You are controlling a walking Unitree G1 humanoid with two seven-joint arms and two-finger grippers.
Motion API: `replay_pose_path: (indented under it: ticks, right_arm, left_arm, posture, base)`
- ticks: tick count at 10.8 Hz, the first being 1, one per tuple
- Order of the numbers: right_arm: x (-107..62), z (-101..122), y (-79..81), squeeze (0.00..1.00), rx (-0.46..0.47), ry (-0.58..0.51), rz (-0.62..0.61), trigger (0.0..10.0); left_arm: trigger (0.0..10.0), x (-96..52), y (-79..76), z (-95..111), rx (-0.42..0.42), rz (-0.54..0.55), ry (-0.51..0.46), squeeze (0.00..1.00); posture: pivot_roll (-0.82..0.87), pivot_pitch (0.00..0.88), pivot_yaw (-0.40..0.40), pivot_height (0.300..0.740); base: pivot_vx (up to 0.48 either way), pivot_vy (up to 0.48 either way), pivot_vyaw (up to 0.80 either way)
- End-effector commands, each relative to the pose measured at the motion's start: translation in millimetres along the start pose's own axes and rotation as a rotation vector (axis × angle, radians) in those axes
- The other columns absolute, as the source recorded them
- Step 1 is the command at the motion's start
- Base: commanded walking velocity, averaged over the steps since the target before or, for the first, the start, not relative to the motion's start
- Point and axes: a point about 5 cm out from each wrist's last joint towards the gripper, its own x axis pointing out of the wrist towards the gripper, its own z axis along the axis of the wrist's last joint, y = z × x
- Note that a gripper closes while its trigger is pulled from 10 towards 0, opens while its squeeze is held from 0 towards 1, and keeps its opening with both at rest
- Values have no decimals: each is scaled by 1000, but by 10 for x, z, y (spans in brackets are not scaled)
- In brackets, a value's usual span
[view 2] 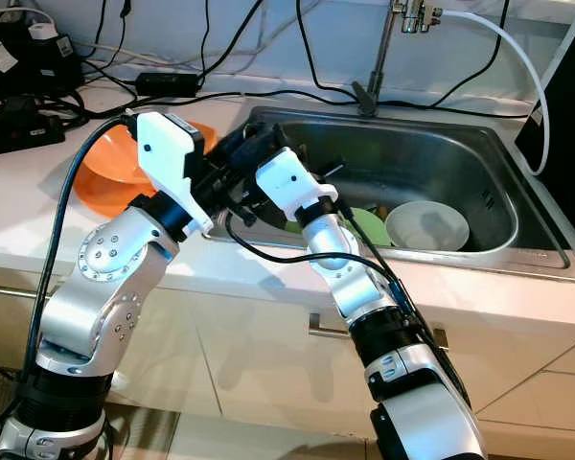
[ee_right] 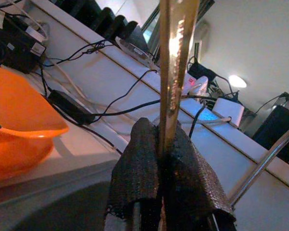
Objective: Kitchen organization
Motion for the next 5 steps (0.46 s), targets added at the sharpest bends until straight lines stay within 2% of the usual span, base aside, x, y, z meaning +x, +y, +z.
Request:
replay_pose_path:
  ticks: [1, 5]
  right_arm:
    - [-24, -28, -91, 0, 22, 6, -41, 0]
    - [-22, -145, -167, 0, 43, 79, -79, 0]
  left_arm:
    - [10000, -24, 49, -25, -3, 29, 22, 1000]
    - [10000, -36, 67, 19, -35, 40, 0, 1000]
  posture:
    - [228, 33, 19, 740]
    - [233, 38, 10, 740]
  base:
    - [0, 0, 0]
    - [0, 0, 0]
